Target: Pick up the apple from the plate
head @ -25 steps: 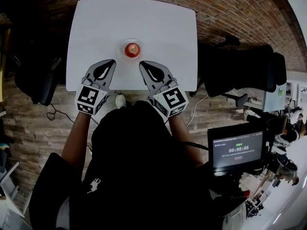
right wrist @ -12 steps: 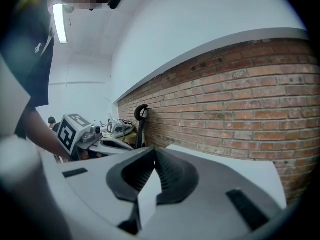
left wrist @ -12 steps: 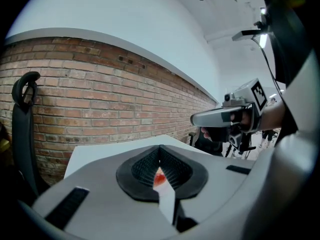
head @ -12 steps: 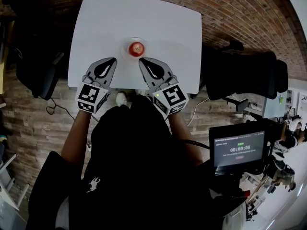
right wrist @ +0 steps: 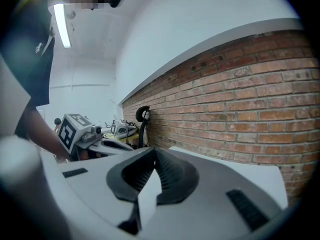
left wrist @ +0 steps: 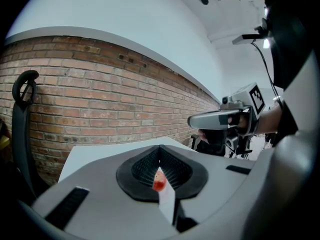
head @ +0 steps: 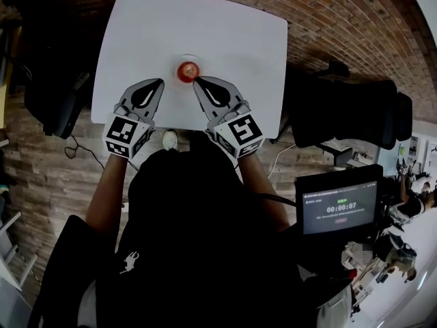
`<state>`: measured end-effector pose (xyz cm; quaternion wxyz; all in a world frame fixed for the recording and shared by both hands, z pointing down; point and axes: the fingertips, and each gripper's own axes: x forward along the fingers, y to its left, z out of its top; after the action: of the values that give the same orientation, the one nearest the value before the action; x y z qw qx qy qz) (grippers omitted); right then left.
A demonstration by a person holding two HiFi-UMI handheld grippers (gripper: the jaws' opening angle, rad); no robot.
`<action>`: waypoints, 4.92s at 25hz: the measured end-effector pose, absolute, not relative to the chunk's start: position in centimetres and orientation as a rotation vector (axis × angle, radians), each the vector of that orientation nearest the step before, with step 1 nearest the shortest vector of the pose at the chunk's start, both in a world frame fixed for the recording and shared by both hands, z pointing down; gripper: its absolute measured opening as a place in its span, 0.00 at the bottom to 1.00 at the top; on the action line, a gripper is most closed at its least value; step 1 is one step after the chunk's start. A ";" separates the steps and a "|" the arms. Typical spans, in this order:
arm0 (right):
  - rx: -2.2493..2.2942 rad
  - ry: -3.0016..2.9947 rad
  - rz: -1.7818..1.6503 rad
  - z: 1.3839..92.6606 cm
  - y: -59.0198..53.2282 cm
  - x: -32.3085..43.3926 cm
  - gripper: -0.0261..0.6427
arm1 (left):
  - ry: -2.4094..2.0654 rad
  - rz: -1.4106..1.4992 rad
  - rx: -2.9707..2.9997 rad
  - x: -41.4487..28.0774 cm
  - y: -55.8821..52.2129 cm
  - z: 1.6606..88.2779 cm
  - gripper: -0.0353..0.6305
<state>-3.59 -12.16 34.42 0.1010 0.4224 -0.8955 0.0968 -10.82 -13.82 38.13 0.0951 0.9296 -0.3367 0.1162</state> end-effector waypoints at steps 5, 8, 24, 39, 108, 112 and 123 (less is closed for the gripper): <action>1.198 -2.667 0.300 34.9 -13.4 -1.2 0.05 | -1.045 0.364 2.724 -8.4 -14.7 38.4 0.06; 1.163 -2.688 0.289 34.9 -14.1 -0.8 0.05 | -1.060 0.382 2.705 -7.7 -14.9 38.8 0.06; 0.970 -2.665 0.300 38.5 -16.0 -0.5 0.05 | -1.127 0.443 2.625 -6.3 -16.2 42.5 0.06; 0.907 -2.650 0.350 41.3 -16.2 -0.6 0.05 | -1.111 0.514 2.600 -5.5 -16.3 46.1 0.06; 0.754 -2.578 0.442 49.5 -18.0 -1.1 0.05 | -1.065 0.769 2.563 -3.8 -17.6 55.1 0.49; 0.757 -2.575 0.444 49.7 -18.2 -1.1 0.05 | -1.052 0.791 2.565 -3.7 -17.5 55.9 0.53; 0.770 -2.563 0.451 50.1 -18.4 -0.7 0.05 | -1.015 0.845 2.573 -3.2 -17.6 57.4 0.60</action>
<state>-0.75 -18.39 50.07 0.2123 0.2775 -0.9228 0.1623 -3.22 -17.55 57.35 0.1244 0.8828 -0.3482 0.2898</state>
